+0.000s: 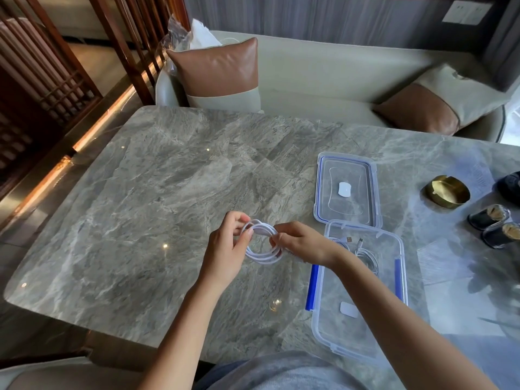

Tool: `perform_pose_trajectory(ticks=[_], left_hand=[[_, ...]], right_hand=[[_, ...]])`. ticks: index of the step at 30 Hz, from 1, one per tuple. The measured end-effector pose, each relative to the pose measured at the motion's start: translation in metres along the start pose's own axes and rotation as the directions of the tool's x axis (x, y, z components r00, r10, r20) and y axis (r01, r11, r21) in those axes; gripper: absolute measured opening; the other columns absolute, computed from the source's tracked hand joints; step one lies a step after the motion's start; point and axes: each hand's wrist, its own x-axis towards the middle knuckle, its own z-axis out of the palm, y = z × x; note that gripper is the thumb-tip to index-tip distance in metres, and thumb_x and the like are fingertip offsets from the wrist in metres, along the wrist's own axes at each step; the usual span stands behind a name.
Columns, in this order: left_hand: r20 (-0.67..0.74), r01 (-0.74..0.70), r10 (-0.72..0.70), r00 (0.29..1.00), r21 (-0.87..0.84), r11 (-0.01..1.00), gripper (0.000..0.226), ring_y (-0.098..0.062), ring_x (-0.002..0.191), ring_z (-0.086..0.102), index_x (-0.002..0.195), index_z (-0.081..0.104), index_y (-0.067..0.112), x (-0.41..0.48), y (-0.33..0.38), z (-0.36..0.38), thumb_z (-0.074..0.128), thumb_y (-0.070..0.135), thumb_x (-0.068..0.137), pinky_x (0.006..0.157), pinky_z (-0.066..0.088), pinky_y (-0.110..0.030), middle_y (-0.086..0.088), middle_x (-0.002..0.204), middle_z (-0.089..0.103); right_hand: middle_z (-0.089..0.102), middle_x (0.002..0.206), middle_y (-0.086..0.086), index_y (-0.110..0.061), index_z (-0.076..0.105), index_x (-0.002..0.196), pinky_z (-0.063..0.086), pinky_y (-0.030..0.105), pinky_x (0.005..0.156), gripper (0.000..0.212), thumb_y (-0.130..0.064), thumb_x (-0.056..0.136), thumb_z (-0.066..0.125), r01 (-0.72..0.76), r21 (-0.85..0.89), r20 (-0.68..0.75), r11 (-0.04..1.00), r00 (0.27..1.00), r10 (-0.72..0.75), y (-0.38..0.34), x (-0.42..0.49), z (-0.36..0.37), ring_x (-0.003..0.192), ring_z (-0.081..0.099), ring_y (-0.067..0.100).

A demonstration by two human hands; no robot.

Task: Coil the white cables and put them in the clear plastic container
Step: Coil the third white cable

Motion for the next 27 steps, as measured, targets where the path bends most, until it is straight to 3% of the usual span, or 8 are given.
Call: perform_pose_trajectory(ticks=[6, 9, 12, 16, 19, 22, 27], left_hand=[[-0.025, -0.021, 0.022, 0.999, 0.036, 0.999, 0.012, -0.004, 0.072, 0.064, 0.100, 0.053, 0.017, 0.000, -0.001, 0.001, 0.050, 0.010, 0.091, 0.067, 0.049, -0.022, 0.006, 0.081, 0.070], [-0.017, -0.003, 0.003, 1.000, 0.014, 1.000, 0.013, -0.004, 0.072, 0.064, 0.099, 0.056, 0.015, 0.001, 0.001, 0.000, 0.048, 0.007, 0.092, 0.065, 0.047, -0.019, 0.007, 0.079, 0.070], [0.064, 0.138, -0.128, 0.990, -0.189, 0.972, 0.018, -0.008, 0.071, 0.064, 0.096, 0.058, 0.016, 0.002, 0.005, -0.003, 0.047, 0.004, 0.092, 0.066, 0.049, -0.023, -0.002, 0.085, 0.070], [0.140, 0.261, -0.223, 0.965, -0.387, 0.884, 0.018, -0.002, 0.067, 0.062, 0.093, 0.060, 0.021, 0.000, 0.011, -0.005, 0.047, 0.009, 0.094, 0.058, 0.051, -0.017, 0.004, 0.081, 0.071], [0.172, 0.285, -0.231, 0.958, -0.444, 0.849, 0.010, 0.000, 0.069, 0.064, 0.093, 0.063, 0.024, -0.003, 0.015, -0.003, 0.055, 0.018, 0.091, 0.056, 0.052, -0.017, 0.008, 0.083, 0.073], [0.184, 0.275, -0.220, 0.958, -0.366, 0.889, 0.019, -0.001, 0.067, 0.064, 0.094, 0.061, 0.027, -0.004, 0.016, -0.004, 0.067, 0.014, 0.082, 0.054, 0.051, -0.018, 0.006, 0.092, 0.070], [0.064, 0.163, -0.166, 0.984, 0.047, 0.985, 0.023, -0.020, 0.064, 0.065, 0.084, 0.065, 0.025, -0.004, 0.013, 0.000, 0.055, 0.004, 0.080, 0.061, 0.051, -0.031, 0.000, 0.075, 0.069]], right_hand=[[0.052, 0.059, -0.016, -0.016, 0.057, 0.070, 0.037, 0.009, 0.059, 0.032, -0.004, 0.096, 0.042, 0.034, 0.154, -0.035, 0.988, 0.999, -0.029, 0.002, -0.003, 0.004, 0.053, 0.048, -0.006], [0.056, 0.068, -0.003, -0.011, 0.059, 0.077, 0.041, 0.009, 0.061, 0.026, -0.002, 0.095, 0.042, 0.040, 0.230, -0.057, 0.972, 0.998, -0.027, 0.001, -0.004, 0.008, 0.057, 0.054, -0.005], [0.052, 0.069, -0.001, -0.010, 0.058, 0.081, 0.044, 0.010, 0.059, 0.026, -0.002, 0.097, 0.039, 0.027, 0.312, -0.038, 0.950, 0.999, -0.016, -0.001, -0.006, 0.008, 0.057, 0.053, -0.004], [0.055, 0.072, -0.005, -0.003, 0.061, 0.097, 0.045, 0.015, 0.064, 0.024, -0.006, 0.099, 0.036, -0.004, 0.398, -0.015, 0.917, 1.000, 0.011, 0.001, -0.007, 0.008, 0.065, 0.051, 0.004], [0.056, 0.066, -0.012, -0.011, 0.061, 0.087, 0.042, 0.015, 0.061, 0.026, -0.007, 0.098, 0.038, -0.014, 0.363, -0.102, 0.932, 0.993, 0.055, 0.001, -0.004, 0.009, 0.060, 0.049, 0.002], [0.049, 0.063, -0.009, -0.013, 0.062, 0.082, 0.037, 0.011, 0.056, 0.028, -0.007, 0.098, 0.040, 0.012, 0.205, -0.146, 0.979, 0.989, 0.018, 0.000, -0.004, 0.007, 0.053, 0.045, -0.001], [0.047, 0.059, -0.010, -0.010, 0.065, 0.081, 0.037, 0.019, 0.057, 0.025, -0.021, 0.096, 0.047, 0.025, -0.058, -0.142, 0.998, 0.989, -0.033, 0.001, -0.003, 0.008, 0.053, 0.044, 0.002]])
